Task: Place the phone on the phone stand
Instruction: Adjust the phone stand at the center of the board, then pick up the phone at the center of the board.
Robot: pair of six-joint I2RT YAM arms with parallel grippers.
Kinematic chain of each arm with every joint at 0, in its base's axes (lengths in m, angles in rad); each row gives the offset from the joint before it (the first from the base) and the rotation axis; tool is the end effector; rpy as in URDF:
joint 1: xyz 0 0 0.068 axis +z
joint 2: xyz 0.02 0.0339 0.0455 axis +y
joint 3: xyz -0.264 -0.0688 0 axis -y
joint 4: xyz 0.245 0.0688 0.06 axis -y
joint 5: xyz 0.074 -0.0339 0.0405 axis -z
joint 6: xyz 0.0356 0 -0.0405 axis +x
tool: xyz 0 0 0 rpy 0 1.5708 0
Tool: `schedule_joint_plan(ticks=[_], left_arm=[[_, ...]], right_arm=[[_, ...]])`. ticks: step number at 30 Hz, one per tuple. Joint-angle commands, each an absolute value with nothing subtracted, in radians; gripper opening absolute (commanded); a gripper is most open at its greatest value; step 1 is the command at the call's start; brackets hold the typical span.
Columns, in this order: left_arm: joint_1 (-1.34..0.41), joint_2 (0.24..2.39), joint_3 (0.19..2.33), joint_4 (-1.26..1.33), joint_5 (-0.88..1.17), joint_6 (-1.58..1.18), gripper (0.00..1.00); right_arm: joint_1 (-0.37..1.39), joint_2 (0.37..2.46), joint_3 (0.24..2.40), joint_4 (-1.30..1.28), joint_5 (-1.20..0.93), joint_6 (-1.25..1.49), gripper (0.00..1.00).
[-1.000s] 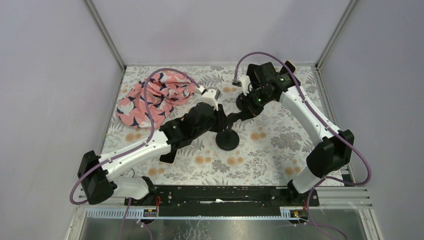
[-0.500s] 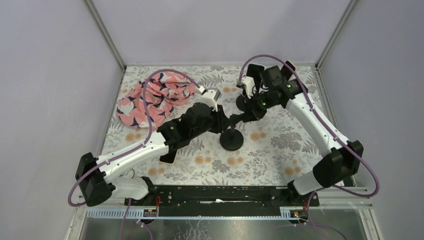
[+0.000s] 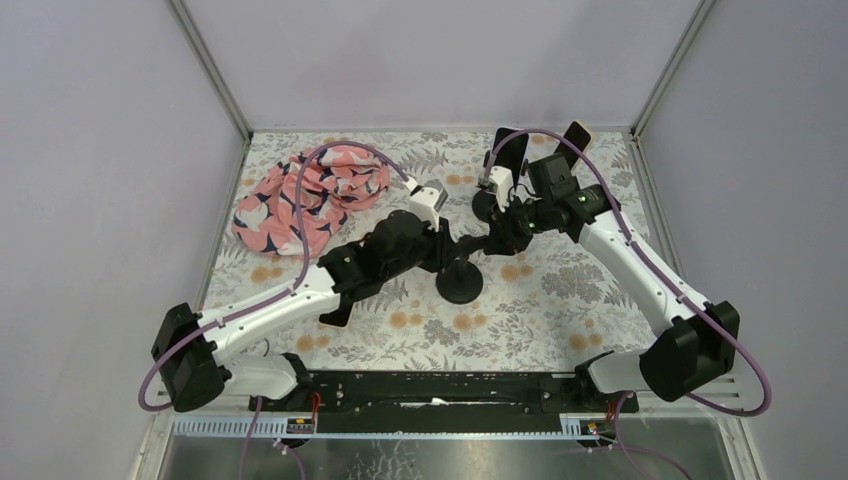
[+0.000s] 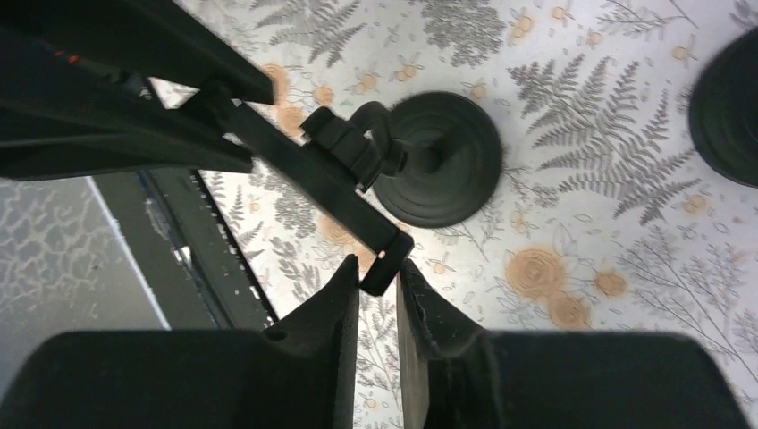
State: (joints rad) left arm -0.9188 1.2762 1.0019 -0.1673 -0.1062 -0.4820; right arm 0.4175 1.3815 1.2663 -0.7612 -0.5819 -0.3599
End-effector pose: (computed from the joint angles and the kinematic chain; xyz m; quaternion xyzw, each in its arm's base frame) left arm 0.1816 -0.2317 0.3108 0.1551 0.8297 -0.3101 0.4374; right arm 0.2544 0.1343 0.3245 -0.4317 0.7966 0.2790 0.3181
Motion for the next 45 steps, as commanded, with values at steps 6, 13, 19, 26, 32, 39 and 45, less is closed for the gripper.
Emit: schedule_joint_plan(ticks=[6, 13, 19, 26, 32, 39, 45], left_arm=[[-0.905, 1.311, 1.005, -0.183, -0.184, -0.411, 0.04], [-0.906, 1.305, 0.999, -0.172, -0.170, -0.424, 0.17], [-0.906, 1.289, 1.024, -0.170, -0.121, -0.438, 0.37], [-0.906, 1.233, 1.055, -0.192, -0.098, -0.443, 0.71], [-0.905, 1.179, 1.076, -0.205, -0.066, -0.429, 0.83], [-0.900, 0.984, 0.949, -0.295, -0.237, -0.339, 0.99], [-0.861, 0.852, 0.749, -0.514, -0.367, -0.523, 0.99]], right_arm=[[0.388, 1.342, 1.273, -0.838, -0.679, -0.428, 0.37], [0.388, 1.349, 1.315, -0.864, -0.675, -0.439, 0.53], [0.349, 1.270, 1.280, -0.853, -0.658, -0.447, 0.70], [0.281, 1.205, 1.221, -0.864, -0.751, -0.484, 0.74], [0.266, 1.165, 1.178, -0.866, -0.788, -0.508, 0.76], [0.253, 1.089, 1.094, -0.848, -0.867, -0.576, 0.77], [0.237, 0.995, 0.983, -0.782, -0.884, -0.599, 0.78]])
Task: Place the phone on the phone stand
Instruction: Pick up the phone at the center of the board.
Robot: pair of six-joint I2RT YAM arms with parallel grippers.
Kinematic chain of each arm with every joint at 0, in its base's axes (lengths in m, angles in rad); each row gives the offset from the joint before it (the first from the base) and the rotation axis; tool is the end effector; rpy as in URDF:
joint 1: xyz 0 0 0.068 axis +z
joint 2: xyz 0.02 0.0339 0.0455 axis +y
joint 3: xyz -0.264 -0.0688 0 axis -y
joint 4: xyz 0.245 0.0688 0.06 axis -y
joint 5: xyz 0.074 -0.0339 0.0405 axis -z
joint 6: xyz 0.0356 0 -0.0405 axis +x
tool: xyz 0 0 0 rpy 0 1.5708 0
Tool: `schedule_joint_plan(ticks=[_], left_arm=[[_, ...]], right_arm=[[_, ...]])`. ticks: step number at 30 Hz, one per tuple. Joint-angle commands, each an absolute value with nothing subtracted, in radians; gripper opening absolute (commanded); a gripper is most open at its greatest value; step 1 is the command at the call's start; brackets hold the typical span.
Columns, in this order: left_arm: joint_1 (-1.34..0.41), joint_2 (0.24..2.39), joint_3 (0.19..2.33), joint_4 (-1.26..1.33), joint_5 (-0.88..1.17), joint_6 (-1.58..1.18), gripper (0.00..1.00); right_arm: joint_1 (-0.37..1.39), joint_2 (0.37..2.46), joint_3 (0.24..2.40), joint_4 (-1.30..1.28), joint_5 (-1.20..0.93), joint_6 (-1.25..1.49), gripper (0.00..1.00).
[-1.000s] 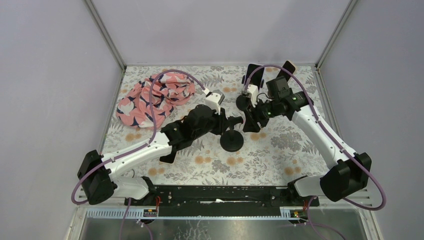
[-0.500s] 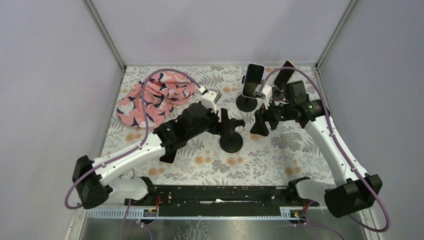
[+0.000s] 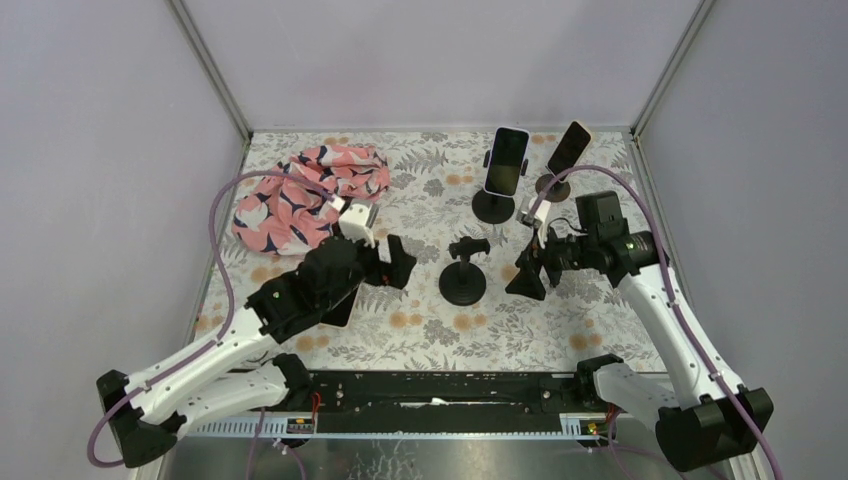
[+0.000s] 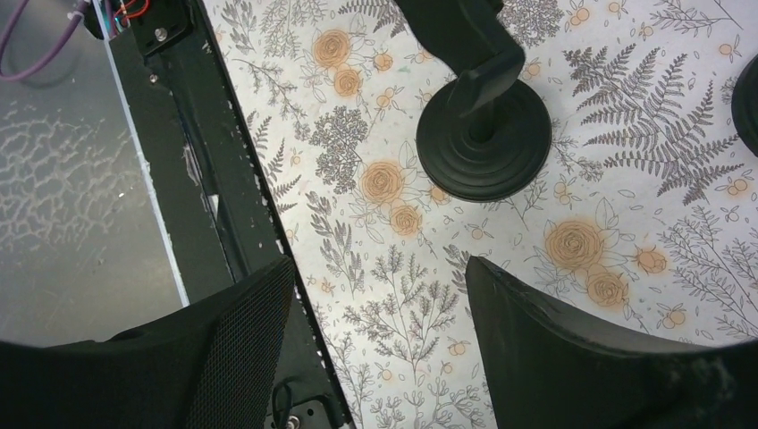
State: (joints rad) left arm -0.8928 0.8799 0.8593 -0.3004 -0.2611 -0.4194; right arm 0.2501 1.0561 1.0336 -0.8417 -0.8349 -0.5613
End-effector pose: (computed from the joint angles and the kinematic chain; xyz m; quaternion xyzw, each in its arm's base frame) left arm 0.1331 -0.1506 0.3377 0.1145 0.7996 -0.2702 0.5240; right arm 0.1871 0.0750 0.3233 -0.4674 0.7327 0.3268 0.3714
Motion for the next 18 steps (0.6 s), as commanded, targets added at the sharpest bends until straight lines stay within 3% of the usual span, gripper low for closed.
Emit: schedule_joint_plan(ticks=[1, 4, 8, 10, 14, 18], left_arm=[[-0.855, 0.851, 0.724, -0.553, -0.360, -0.542, 0.99], [-0.820, 0.880, 0.699, -0.638, -0.407, -0.595, 0.99], [-0.746, 0.942, 0.765, -0.601, -0.400, -0.462, 0.99], [-0.717, 0.998, 0.834, -0.617, -0.406, -0.368, 0.99], [-0.677, 1.148, 0.947, -0.718, -0.467, -0.166, 0.99], [-0.515, 1.244, 0.909, -0.668, -0.240, -0.066, 0.99]], right_arm=[[0.236, 0.985, 0.963, -0.767, -0.884, -0.598, 0.79], [0.228, 0.980, 0.910, -0.729, -0.896, -0.598, 0.79], [0.225, 1.029, 0.912, -0.771, -0.919, -0.639, 0.80], [0.225, 1.049, 0.920, -0.798, -0.925, -0.655, 0.98], [0.224, 1.046, 0.914, -0.806, -0.919, -0.664, 1.00], [0.224, 1.027, 0.911, -0.804, -0.910, -0.663, 1.00]])
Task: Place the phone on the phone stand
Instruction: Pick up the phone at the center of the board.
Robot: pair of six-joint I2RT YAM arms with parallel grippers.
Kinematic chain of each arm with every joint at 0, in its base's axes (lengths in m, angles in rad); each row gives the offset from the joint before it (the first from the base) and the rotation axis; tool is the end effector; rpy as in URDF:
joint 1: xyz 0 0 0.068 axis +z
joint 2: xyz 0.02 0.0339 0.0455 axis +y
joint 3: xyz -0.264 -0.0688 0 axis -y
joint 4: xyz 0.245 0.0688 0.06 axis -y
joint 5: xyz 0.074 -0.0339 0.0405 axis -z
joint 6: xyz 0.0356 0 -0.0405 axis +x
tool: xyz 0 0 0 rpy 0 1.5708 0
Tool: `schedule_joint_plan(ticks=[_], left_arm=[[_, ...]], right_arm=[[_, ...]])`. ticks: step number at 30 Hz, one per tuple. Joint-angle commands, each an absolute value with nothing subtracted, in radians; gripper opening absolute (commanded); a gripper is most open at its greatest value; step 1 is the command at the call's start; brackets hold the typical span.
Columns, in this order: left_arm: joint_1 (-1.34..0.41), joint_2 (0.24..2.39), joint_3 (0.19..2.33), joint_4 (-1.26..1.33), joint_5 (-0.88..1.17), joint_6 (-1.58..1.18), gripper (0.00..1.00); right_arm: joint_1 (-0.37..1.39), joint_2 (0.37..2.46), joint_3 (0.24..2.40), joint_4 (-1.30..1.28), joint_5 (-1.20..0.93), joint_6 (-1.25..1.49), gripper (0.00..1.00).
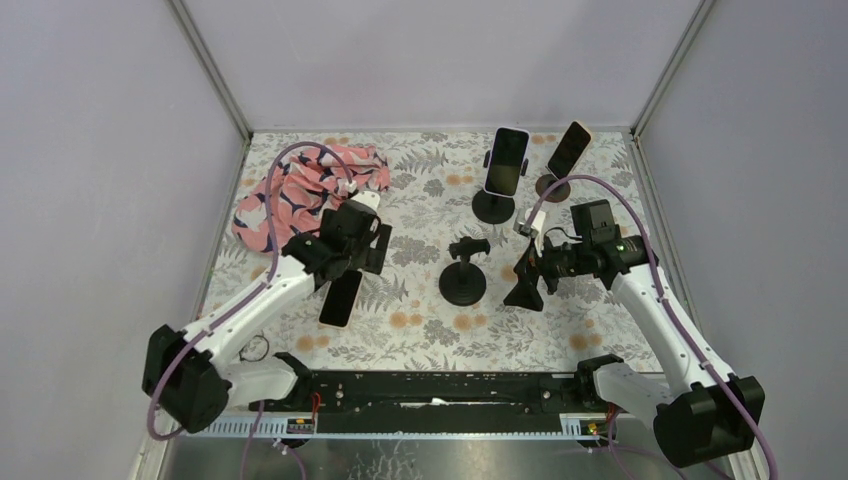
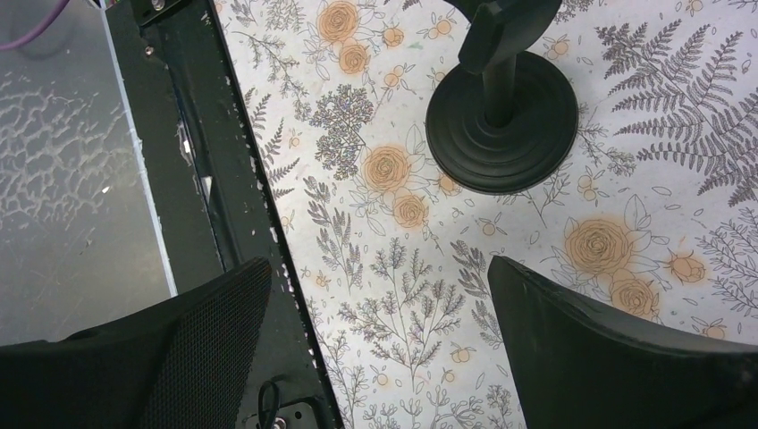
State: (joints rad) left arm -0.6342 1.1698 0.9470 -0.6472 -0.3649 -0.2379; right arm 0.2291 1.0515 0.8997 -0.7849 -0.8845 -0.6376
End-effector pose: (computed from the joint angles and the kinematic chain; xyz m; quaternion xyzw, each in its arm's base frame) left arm 0.1995 -0.1310 0.2790 0.1208 0.9178 0.0119 0.3780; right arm 0.1860 0.0717 0.2872 -0.4817 0.7233 0.3410 0.3584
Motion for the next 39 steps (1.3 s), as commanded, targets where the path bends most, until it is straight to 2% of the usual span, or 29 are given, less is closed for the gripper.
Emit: schedule_joint_plan(ticks=[1, 5, 16, 21, 25, 39], left_arm=[[-0.493, 1.264, 0.892, -0.643, -0.212, -0.044, 0.99], [-0.392, 1.347, 0.913, -0.636, -0.191, -0.009, 0.99], [-0.350, 1.597, 1.028, -0.749, -0.062, -0.071, 0.99], [-0.318, 1.629, 1.047, -0.800, -0.070, -0.180, 0.99], [-0.306, 1.620, 1.003, -0.781, -0.054, -0.184, 0.99], [-0.265, 1.780, 1.006, -0.760, -0.013, -0.202, 0.98]], right_arm=[[0.224, 1.023, 0.910, -0.803, -0.909, -0.661, 1.00], [0.223, 1.007, 0.902, -0.799, -0.904, -0.660, 1.00], [0.224, 1.000, 0.913, -0.819, -0.917, -0.672, 1.00], [0.223, 0.994, 0.917, -0.831, -0.926, -0.680, 1.00], [0.223, 0.986, 0.920, -0.839, -0.937, -0.687, 1.00], [0.224, 0.968, 0.922, -0.856, -0.954, -0.699, 1.00]])
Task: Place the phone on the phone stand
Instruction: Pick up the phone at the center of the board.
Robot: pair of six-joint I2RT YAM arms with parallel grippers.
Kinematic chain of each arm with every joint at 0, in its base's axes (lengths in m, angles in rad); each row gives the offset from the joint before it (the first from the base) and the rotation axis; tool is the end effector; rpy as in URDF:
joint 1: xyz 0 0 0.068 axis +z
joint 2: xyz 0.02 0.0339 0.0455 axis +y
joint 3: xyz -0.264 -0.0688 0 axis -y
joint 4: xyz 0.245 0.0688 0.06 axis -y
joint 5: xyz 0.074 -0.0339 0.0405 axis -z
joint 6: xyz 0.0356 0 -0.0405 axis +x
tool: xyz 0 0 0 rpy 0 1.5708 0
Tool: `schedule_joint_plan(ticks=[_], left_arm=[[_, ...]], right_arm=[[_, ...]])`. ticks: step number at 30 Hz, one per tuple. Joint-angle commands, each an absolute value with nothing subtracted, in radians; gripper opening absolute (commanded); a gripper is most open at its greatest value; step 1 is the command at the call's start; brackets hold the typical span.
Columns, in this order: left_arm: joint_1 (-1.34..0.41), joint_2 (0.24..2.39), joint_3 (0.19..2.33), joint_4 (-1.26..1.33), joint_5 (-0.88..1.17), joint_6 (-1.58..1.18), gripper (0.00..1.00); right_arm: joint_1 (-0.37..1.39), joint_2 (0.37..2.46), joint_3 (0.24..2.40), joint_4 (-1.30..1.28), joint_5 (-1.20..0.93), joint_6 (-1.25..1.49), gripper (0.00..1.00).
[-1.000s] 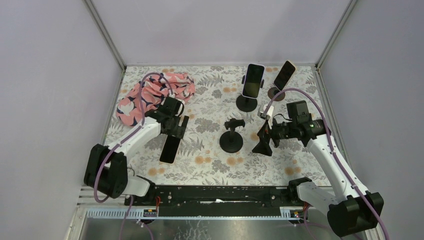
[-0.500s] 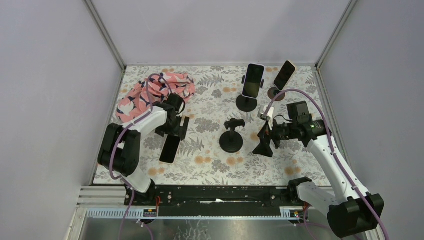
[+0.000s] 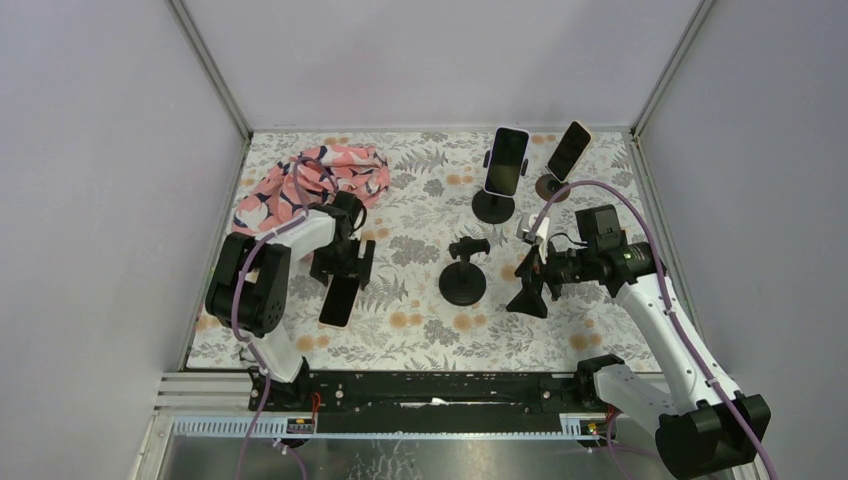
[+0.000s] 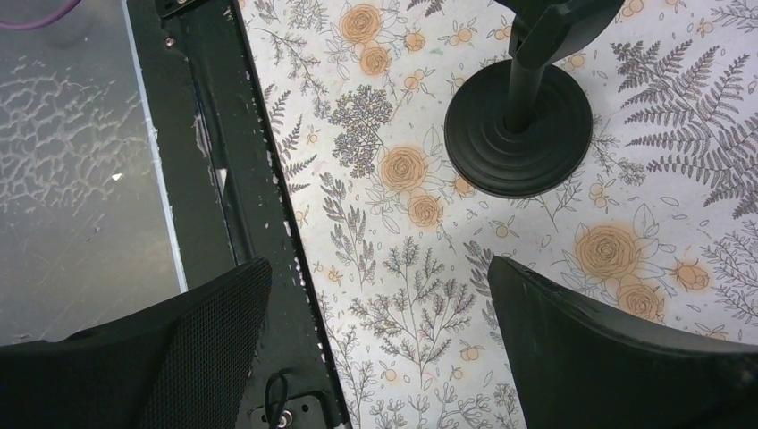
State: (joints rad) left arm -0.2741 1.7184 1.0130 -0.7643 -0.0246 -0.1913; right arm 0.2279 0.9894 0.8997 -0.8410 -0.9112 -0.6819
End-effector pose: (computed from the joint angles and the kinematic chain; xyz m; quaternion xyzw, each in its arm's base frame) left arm 0.2845 -0.0791 0.1524 0.0407 0.9978 0.0003 0.0520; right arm 0.1706 0.0684 0.2951 -0.4989 0.7049 0.3434 0.3693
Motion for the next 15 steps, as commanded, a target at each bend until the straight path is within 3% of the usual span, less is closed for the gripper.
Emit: schedule_joint_plan(ticks=[1, 3, 10, 15], left_arm=[[-0.264, 1.784, 1.005, -0.759, -0.005, -0.203, 0.97], [-0.259, 1.791, 1.000, -0.757, -0.005, -0.208, 0.90], [-0.241, 1.774, 0.990, -0.750, 0.091, -0.250, 0.36], [-0.261, 1.611, 1.012, -0.711, 0.111, -0.326, 0.27]], right_arm=[[0.224, 0.967, 0.921, -0.858, -0.955, -0.701, 1.00], [0.224, 0.965, 0.922, -0.859, -0.957, -0.702, 1.00], [0.224, 0.963, 0.922, -0.864, -0.960, -0.706, 1.00], [0.224, 0.953, 0.920, -0.865, -0.976, -0.719, 1.00]])
